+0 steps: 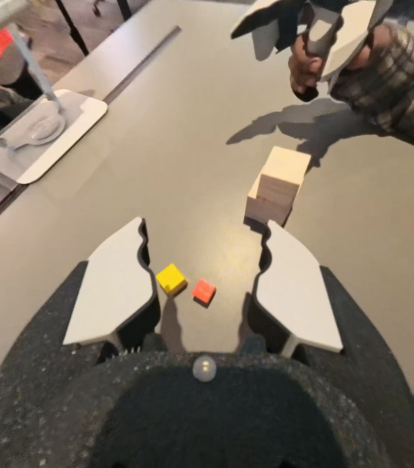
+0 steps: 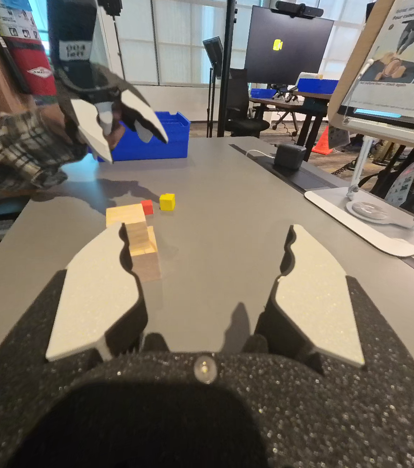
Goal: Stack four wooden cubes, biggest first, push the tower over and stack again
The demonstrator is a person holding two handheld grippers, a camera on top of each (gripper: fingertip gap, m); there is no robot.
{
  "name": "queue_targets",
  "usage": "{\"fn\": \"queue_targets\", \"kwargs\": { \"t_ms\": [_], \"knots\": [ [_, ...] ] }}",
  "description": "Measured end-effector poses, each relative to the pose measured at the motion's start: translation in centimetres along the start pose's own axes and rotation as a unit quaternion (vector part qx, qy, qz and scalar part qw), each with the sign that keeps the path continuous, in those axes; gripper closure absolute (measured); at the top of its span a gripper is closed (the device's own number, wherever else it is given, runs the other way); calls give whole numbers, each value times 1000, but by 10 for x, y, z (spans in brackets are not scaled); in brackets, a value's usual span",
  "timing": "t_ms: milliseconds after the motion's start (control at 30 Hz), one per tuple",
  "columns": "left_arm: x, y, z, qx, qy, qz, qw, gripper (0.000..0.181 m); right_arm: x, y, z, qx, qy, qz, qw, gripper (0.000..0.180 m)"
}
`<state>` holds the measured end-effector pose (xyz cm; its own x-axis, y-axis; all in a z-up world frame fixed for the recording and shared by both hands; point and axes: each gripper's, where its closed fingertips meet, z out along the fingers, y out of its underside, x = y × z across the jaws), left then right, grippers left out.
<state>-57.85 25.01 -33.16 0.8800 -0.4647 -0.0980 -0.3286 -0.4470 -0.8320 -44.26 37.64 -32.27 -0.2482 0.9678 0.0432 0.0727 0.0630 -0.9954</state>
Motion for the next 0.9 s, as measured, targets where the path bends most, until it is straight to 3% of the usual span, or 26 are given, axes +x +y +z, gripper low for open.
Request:
{"fn": "queue_targets", "kwargs": {
  "t_ms": [200,433,700,800,900],
  "knots": [
    [-16,51,1,18,-18,-12,1000,104,-1,4,2,-6,-1,2,1000,65],
    [-43,57,7,45,-23,-30,998,119,-1,6,3,-13,-1,-1,1000,65],
    [-39,45,-4,16,185,91,978,132,-6,10,6,-18,-17,4,1000,65],
    [-39,48,2,4,248,96,964,129,-8,9,6,-18,-20,-3,1000,65],
    [-39,60,16,-15,262,115,958,123,-7,10,5,-17,-19,-4,1000,65]
  ]
}}
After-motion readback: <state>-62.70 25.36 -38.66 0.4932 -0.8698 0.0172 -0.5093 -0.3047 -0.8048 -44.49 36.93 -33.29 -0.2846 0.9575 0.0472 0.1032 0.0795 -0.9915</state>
